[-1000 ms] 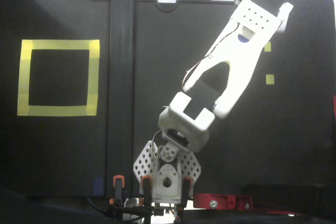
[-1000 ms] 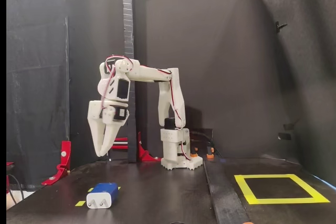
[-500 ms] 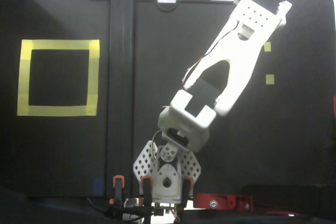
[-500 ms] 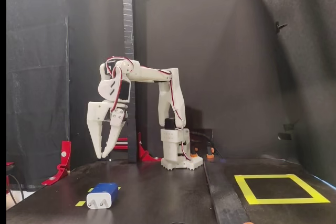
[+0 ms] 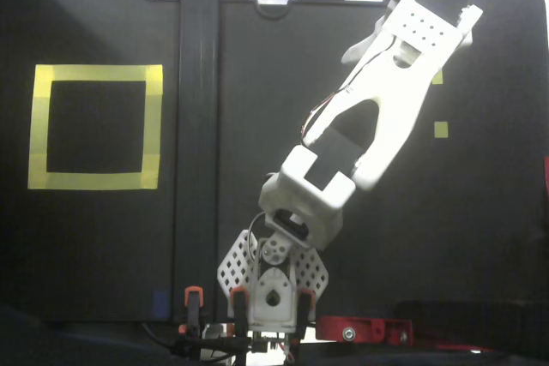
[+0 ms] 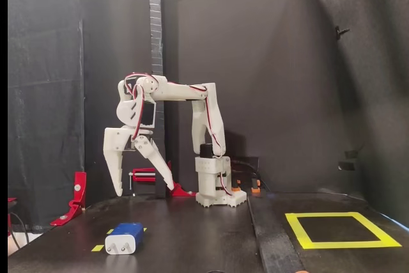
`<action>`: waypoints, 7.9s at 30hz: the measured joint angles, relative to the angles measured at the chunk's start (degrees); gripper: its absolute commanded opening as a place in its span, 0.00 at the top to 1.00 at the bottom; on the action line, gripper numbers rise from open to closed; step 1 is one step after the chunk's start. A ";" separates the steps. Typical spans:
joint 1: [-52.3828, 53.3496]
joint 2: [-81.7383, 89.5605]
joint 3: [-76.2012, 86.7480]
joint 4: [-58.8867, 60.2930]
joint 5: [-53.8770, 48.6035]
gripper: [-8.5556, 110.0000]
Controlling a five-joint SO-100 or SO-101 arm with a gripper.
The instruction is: Grasp the block and place it in the designated area.
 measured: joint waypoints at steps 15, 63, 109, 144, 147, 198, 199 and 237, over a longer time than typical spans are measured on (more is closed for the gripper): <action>2.02 -10.37 0.00 -8.70 -0.35 0.58; 2.37 -21.71 -0.18 -15.73 -2.02 0.78; -0.53 0.79 -5.45 11.34 0.18 0.78; -35.24 3.08 -3.43 11.78 40.08 0.78; -41.66 3.08 -3.25 11.60 45.53 0.78; -84.02 -10.46 -2.90 7.21 81.74 0.78; -84.02 -11.69 -2.90 6.42 81.83 0.78; -85.25 -23.12 -3.16 0.09 82.79 0.63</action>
